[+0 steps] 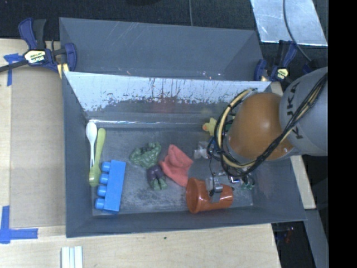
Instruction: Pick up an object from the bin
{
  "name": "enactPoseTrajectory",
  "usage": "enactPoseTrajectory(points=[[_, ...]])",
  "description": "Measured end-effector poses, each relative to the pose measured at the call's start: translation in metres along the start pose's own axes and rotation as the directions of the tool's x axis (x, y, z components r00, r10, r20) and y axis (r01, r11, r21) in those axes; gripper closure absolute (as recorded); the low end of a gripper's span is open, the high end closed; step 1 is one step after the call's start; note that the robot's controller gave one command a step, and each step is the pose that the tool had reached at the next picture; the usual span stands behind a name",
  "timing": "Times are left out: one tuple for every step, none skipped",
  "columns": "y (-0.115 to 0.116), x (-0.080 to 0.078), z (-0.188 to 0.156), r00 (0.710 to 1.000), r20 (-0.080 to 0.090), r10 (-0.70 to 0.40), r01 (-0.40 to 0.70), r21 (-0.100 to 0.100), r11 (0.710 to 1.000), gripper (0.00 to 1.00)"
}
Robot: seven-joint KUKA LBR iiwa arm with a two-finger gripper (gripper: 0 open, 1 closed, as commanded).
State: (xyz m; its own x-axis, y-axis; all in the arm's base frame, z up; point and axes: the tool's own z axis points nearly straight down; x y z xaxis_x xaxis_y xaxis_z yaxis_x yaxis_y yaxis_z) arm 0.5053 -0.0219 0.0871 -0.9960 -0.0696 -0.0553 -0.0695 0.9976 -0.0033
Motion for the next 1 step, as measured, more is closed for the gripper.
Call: enactPoseTrajectory(points=[[-0.0001, 0.0008, 0.0007, 1.0, -0.001, -0.004, 0.004, 0.001, 1.0, 0.0]])
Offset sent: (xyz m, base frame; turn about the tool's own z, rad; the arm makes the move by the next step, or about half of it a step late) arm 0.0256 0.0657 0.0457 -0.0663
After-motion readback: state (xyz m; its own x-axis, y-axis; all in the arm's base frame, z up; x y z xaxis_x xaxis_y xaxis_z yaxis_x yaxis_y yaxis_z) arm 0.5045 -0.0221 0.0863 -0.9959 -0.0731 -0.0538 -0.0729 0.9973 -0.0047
